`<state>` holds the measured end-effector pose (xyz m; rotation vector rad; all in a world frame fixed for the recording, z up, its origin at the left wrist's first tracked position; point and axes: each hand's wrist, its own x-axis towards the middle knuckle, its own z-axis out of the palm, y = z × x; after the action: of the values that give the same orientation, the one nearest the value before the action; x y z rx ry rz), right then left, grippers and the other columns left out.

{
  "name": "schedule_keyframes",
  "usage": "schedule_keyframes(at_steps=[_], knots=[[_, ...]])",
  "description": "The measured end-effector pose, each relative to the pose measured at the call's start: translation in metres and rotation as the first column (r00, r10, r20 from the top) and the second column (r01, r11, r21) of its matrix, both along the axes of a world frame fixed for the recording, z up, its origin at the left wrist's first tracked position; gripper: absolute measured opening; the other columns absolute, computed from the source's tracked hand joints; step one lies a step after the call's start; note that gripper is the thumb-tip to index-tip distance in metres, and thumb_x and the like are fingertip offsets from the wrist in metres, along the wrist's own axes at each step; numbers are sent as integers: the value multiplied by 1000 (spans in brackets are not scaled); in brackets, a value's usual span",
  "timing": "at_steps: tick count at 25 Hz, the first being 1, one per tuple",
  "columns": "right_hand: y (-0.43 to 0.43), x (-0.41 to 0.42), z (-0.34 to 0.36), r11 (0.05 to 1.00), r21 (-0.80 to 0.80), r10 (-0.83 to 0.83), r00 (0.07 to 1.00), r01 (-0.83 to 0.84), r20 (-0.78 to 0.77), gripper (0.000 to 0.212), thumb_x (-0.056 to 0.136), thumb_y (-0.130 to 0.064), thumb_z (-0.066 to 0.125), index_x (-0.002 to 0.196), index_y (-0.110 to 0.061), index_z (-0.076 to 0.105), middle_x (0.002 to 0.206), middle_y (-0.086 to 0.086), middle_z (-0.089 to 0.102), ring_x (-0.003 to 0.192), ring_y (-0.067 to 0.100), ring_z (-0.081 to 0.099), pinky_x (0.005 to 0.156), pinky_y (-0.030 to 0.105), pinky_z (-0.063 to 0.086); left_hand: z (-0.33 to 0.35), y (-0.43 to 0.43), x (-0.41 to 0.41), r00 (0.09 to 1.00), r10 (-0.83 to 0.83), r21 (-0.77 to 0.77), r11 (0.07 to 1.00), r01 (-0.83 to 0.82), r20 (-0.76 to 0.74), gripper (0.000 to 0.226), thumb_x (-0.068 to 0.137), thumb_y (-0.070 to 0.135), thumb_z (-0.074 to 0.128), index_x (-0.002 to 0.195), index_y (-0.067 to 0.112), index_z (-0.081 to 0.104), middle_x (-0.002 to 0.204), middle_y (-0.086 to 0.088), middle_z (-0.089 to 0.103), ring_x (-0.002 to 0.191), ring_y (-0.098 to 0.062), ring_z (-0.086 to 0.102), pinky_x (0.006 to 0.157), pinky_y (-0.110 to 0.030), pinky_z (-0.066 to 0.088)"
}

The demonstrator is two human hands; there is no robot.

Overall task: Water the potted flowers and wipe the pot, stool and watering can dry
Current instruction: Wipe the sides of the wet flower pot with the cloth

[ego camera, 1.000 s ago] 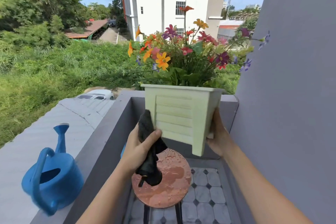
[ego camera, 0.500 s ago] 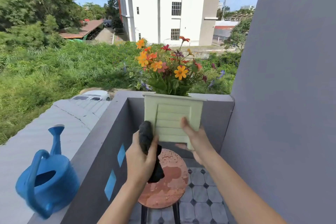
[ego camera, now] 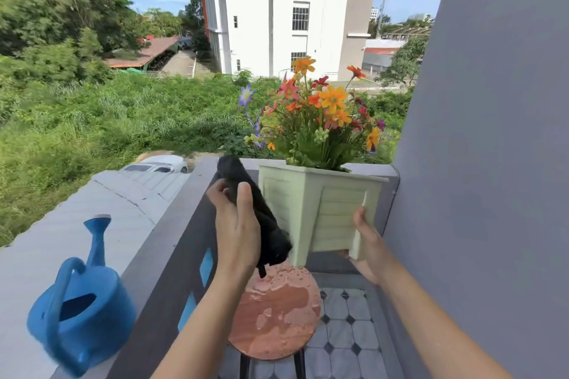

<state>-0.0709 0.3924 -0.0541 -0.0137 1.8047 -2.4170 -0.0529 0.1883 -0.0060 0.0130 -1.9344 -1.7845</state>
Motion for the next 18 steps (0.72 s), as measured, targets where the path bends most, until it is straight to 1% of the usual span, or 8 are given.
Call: schedule_keyframes(at_steps=[3, 5, 9, 13, 15, 16, 17, 18], knots=[[6, 0, 1, 1000, -18, 17, 1000, -17, -19, 98, 29, -80, 76, 111, -29, 60, 98, -10, 76, 90, 8, 71, 61, 21, 54, -18, 29, 19, 959, -245, -291, 936, 196, -144, 40, 92, 42, 36, 128, 56, 26, 142, 30, 24, 132, 21, 20, 108, -6, 17], [12, 2, 2, 997, -68, 39, 998, -42, -46, 94, 33, -75, 79, 112, -27, 61, 104, -7, 75, 97, 10, 70, 69, 24, 57, -22, 24, 5, 962, -217, -276, 947, 166, -167, 45, 93, 40, 37, 132, 51, 18, 142, 29, 12, 136, 17, 11, 114, -11, 12], [15, 5, -4, 998, -57, 30, 999, -33, -43, 96, 34, -72, 82, 112, -17, 63, 111, -3, 72, 106, 11, 66, 81, 27, 57, -16, 19, -21, 998, -23, -96, 995, 29, 66, 46, 100, 28, 36, 146, 24, 32, 150, -1, 39, 138, -16, 36, 113, -36, 27], [16, 5, -1, 999, 35, -35, 994, 38, -100, 106, 42, -75, 78, 106, 5, 49, 108, 0, 45, 106, 19, 46, 94, 33, 42, -15, 25, 5, 939, -169, -301, 951, 75, -300, 42, 94, 14, 44, 133, 23, 35, 136, -9, 46, 126, 12, 38, 100, -3, 29], [14, 7, -1, 1000, 8, -22, 995, 23, -102, 113, 44, -74, 77, 105, 14, 44, 108, -1, 27, 103, 15, 33, 96, 35, 37, -11, 18, -7, 926, -207, -347, 934, 90, -315, 45, 92, 11, 43, 134, 22, 35, 138, -10, 44, 131, 5, 35, 103, -5, 28], [12, 7, -4, 999, 17, -30, 993, 32, -114, 121, 46, -75, 76, 108, 20, 35, 117, 12, 55, 105, 12, 28, 105, 37, 32, -9, 14, -16, 946, -176, -319, 944, 84, -272, 45, 92, 15, 41, 137, 22, 38, 141, -9, 45, 132, -4, 37, 105, -13, 29], [12, 9, -7, 998, 33, -47, 990, 52, -134, 123, 49, -77, 73, 110, 21, 29, 135, 39, 32, 119, 21, 8, 112, 41, 27, -7, 11, -24, 966, -137, -282, 957, 72, -220, 45, 93, 20, 40, 138, 20, 44, 141, -8, 48, 132, -10, 40, 106, -20, 31], [11, 9, -10, 997, 51, -52, 988, 60, -148, 122, 53, -78, 70, 110, 20, 27, 133, 41, 31, 136, 31, 29, 115, 43, 22, -6, 9, -31, 980, -96, -251, 967, 51, -172, 45, 94, 26, 38, 137, 19, 48, 139, -7, 53, 131, -15, 45, 104, -26, 34]])
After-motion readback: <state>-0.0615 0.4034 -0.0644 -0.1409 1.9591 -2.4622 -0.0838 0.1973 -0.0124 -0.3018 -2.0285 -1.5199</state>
